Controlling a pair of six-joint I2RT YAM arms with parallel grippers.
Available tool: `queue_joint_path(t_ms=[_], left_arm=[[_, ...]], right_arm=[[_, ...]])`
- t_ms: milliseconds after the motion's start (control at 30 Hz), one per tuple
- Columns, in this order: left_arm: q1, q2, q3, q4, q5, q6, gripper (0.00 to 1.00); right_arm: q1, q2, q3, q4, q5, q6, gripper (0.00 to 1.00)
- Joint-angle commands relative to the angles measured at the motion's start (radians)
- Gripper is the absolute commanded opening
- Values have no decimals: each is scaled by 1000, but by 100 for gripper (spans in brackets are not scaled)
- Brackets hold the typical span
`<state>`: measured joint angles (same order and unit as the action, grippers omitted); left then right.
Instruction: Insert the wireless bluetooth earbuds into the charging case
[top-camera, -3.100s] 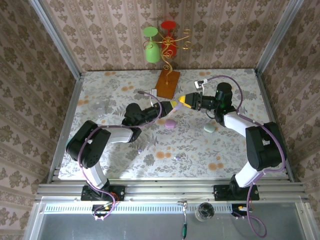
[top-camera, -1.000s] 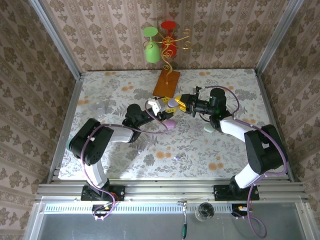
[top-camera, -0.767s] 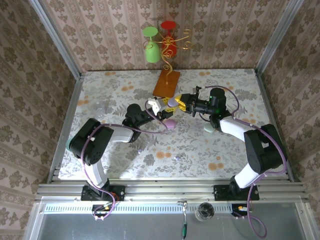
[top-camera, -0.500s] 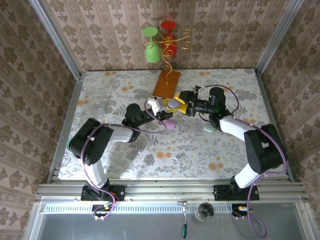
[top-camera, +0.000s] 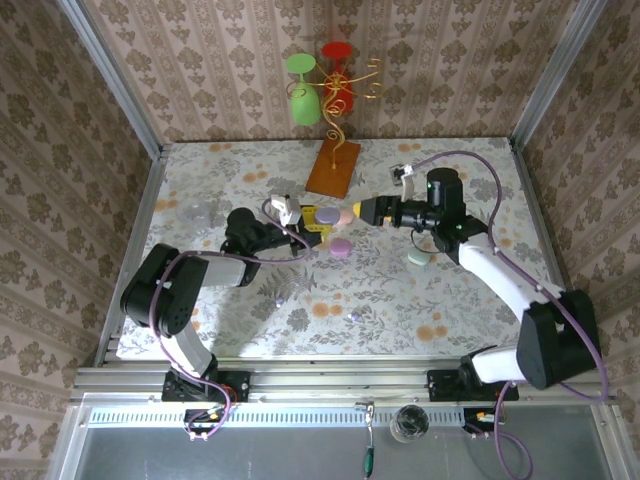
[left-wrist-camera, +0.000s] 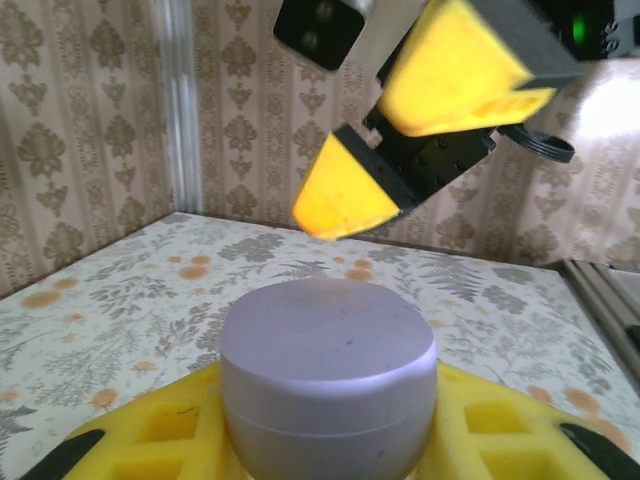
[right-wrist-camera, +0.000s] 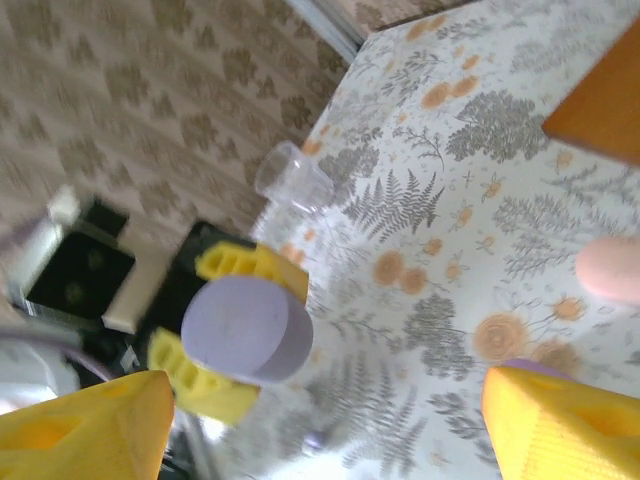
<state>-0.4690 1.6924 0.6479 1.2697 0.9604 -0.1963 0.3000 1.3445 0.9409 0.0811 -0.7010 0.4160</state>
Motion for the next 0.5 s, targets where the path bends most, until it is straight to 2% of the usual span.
queue_joint_path(t_ms=[0, 100, 167, 467], left_arm=[[6, -40, -23, 30, 150, -31, 28], [6, -57, -25, 30, 184, -50, 28], [6, -66, -28, 30, 191, -54, 28], [6, -97, -52, 31, 120, -77, 27]], right_arm=[[77, -32, 40, -184, 137, -390, 84], [161, -33, 45, -165, 236, -465, 84], [200, -36, 38, -131, 255, -490, 84], [238, -5, 71, -140, 324, -519, 84]])
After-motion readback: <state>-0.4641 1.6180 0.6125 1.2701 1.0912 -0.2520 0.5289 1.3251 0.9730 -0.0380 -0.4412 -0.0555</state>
